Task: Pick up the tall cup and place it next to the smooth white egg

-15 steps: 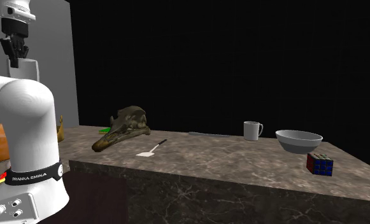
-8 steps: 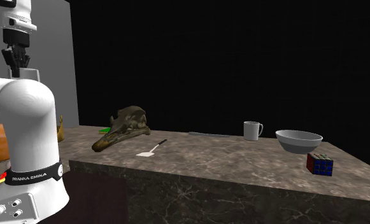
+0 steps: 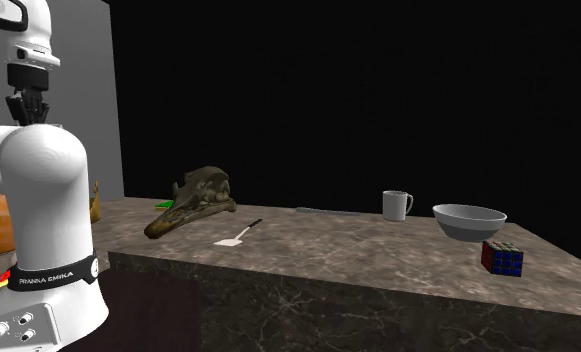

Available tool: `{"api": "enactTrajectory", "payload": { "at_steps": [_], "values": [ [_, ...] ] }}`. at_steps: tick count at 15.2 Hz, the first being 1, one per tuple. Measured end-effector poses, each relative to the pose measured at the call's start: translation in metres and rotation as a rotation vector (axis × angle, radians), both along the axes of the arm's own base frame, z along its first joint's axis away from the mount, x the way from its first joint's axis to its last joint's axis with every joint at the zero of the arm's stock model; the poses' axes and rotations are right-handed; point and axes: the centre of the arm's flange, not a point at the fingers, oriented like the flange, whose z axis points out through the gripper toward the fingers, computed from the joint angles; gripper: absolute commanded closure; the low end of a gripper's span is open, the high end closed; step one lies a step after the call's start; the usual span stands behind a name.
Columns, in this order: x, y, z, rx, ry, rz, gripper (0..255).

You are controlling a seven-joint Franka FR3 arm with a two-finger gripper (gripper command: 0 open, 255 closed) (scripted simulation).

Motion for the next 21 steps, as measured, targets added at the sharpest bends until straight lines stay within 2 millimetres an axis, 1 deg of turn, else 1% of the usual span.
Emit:
{"api": "enactTrajectory", "payload": {
  "at_steps": [21],
  "values": [
    [-0.001, 0.0, -0.111, 0.0, 0.0, 0.0, 255]
  ]
}}
